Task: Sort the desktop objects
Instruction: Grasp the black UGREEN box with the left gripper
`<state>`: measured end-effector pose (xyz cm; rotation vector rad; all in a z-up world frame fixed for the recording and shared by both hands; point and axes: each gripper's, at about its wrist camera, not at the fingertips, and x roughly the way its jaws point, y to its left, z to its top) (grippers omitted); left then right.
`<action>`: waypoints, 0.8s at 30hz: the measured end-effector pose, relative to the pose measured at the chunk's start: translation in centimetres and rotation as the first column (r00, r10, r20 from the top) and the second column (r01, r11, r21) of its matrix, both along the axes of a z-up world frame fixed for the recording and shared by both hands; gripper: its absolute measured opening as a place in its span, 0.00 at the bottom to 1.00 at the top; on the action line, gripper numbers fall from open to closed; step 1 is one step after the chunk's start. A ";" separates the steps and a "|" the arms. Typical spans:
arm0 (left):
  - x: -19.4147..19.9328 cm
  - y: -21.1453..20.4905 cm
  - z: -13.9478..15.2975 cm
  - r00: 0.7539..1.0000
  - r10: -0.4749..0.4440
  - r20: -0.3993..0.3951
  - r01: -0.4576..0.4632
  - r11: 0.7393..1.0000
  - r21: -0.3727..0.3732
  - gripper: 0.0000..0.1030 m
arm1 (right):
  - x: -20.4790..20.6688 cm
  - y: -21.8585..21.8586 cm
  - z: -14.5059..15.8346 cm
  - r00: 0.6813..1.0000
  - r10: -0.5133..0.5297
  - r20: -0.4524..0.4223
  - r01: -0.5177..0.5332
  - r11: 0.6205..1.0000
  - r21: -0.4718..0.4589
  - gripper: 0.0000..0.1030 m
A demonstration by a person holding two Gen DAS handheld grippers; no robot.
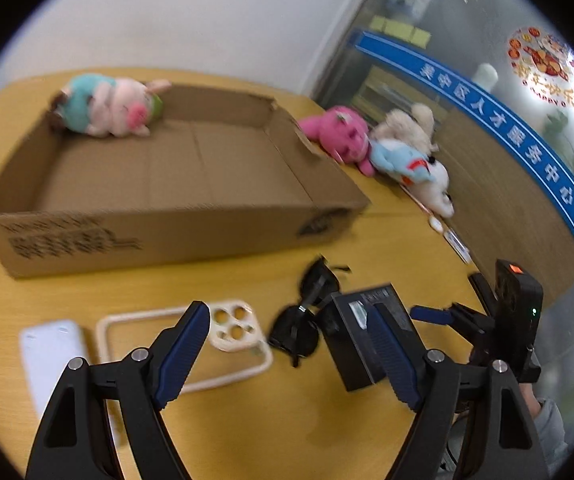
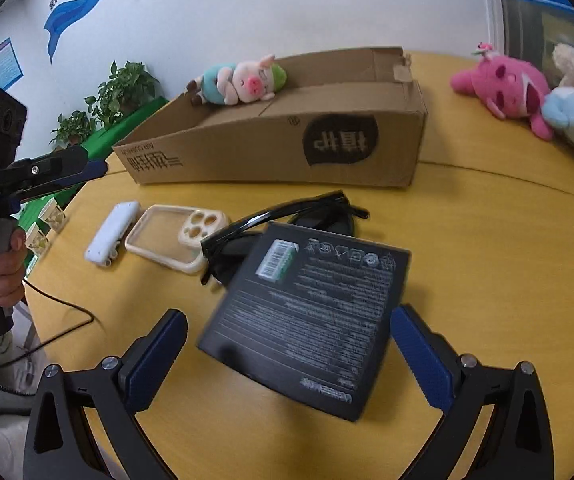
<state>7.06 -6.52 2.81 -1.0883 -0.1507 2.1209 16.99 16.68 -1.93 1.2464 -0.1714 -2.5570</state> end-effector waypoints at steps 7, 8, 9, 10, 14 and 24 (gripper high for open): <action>-0.2 4.8 -3.8 0.982 -0.143 0.125 0.142 0.990 0.013 0.78 | 1.1 -1.2 -1.5 0.994 0.102 0.050 -0.100 0.994 -0.031 1.00; -0.2 5.2 -4.3 0.979 -0.158 0.132 0.157 0.987 0.014 0.78 | 1.4 -1.5 -1.4 0.989 0.141 0.037 -0.140 0.989 -0.040 1.00; -0.2 5.6 -4.7 0.975 -0.172 0.140 0.171 0.985 0.015 0.78 | 1.8 -1.8 -1.2 0.986 0.169 0.015 -0.168 0.985 -0.040 1.00; -0.2 5.9 -5.2 0.972 -0.183 0.150 0.183 0.983 0.017 0.77 | 2.0 -2.0 -1.0 0.985 0.174 -0.003 -0.174 0.984 -0.028 1.00; -0.8 6.8 -7.1 0.954 -0.205 0.218 0.201 0.979 0.036 0.70 | 1.0 -1.0 -1.6 0.993 0.115 0.017 -0.115 0.993 -0.017 1.00; 1.5 5.3 -7.7 0.929 -0.243 0.280 0.248 0.969 0.015 0.62 | 2.4 -4.5 -2.8 0.967 0.245 0.067 -0.245 0.970 -0.005 1.00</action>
